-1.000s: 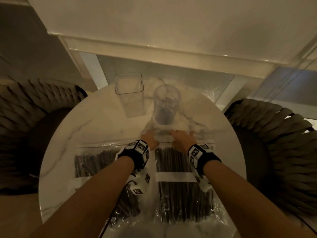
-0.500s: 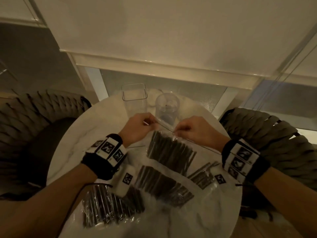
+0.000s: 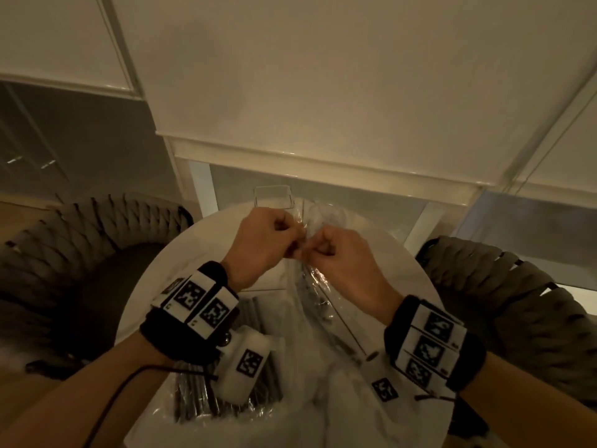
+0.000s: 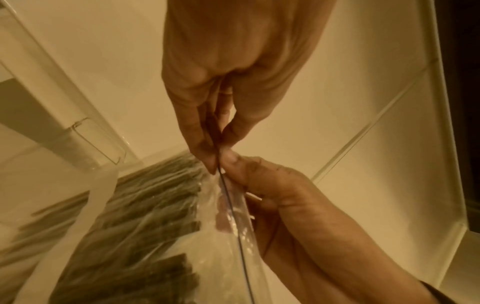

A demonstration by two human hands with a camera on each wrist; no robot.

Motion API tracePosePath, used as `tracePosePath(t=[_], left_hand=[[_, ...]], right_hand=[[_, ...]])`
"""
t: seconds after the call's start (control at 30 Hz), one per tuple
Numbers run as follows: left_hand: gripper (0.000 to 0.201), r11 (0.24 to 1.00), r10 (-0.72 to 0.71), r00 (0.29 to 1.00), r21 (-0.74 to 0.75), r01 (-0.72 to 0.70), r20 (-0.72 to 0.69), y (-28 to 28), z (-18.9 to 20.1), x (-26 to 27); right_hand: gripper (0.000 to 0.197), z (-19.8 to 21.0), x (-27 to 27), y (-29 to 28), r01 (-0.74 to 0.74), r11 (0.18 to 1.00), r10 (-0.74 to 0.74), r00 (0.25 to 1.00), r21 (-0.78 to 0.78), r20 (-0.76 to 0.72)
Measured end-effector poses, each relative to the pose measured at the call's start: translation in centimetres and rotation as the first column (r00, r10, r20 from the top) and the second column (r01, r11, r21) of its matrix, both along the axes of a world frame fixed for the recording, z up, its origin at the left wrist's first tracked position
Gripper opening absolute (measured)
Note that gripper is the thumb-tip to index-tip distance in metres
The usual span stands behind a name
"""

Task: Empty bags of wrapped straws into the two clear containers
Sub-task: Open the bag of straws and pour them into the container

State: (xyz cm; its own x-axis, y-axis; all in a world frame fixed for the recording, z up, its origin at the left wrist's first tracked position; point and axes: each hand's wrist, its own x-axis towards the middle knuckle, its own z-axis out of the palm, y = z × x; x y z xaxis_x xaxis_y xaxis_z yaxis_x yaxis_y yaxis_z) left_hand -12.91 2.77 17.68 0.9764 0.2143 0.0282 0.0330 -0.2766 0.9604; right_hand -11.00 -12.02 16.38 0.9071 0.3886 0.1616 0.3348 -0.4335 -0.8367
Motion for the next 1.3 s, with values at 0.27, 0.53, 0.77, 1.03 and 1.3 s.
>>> tracePosePath(t=[0.27,0.53,0.77,1.03,1.3], left_hand=[[0.015,0.997,0.003,0.999,-0.081,-0.006,-0.035,1.4,-0.2,-0.5],[0.02,0.946,-0.148,0.98,-0.308,0.101,-0.132,2.6,-0.7,-1.0],[0.019,0.997,0.078,0.996,0.023,-0.077,-0.036,1.2,-1.3,-1.0],[0.016,0.874,0.016,0.981,0.473,-0.108,0.195,0.2,-2.1,-1.0],[0.021,0.65,0.01,0.995,0.757,0.066,-0.095,2.7,-4.1,-0.5]], right_hand=[[0.023,0.0,-0.8,2.3,0.112,0.977,-0.068,0.971,0.183,-0.23],[0.04,-0.1,-0.4,3.8,0.174,0.975,-0.133,0.956,0.137,-0.262],[0.018,0.5,0.7,3.7,0.102,0.989,-0.074,0.968,0.111,-0.238],[0.028,-0.2,0.5,3.5,0.171,0.984,-0.164,0.978,0.048,-0.129],[0.016,-0.8,1.3,0.8,0.18,0.983,-0.181,0.983,-0.032,-0.038]])
